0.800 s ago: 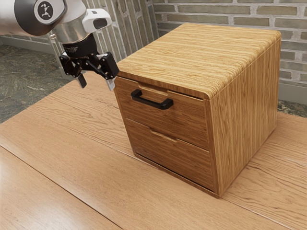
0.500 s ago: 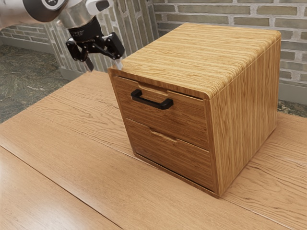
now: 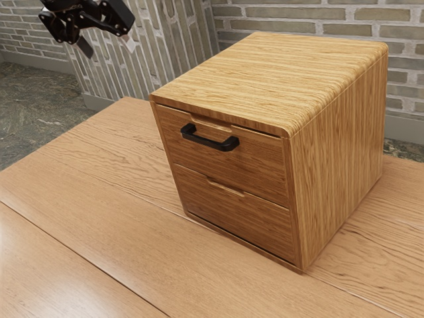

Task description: Pull the drawer handle with one arm to open the drawer

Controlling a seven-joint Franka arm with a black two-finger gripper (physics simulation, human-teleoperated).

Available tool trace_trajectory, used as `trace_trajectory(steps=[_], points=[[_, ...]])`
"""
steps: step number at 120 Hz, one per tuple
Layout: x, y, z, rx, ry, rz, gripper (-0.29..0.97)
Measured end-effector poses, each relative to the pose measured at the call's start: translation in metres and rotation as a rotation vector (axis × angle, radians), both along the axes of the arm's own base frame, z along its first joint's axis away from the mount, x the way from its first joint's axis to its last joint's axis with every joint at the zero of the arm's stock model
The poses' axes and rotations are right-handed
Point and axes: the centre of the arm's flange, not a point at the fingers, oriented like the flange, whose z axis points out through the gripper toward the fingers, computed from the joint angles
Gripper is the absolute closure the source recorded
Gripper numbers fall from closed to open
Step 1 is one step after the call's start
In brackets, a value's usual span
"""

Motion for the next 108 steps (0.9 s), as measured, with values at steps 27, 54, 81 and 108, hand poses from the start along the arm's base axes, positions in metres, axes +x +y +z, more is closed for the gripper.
trace_trajectory(steps=[27,54,81,108], points=[[-0.005,-0.012,-0.02,-0.017,0.079,-0.02,0.0],[-0.088,-0.079,-0.1,-0.029,0.212,-0.136,0.0],[-0.127,-0.137,-0.13,0.001,0.251,-0.242,0.0],[-0.147,-0.112,-0.171,0.044,0.213,-0.391,0.0]])
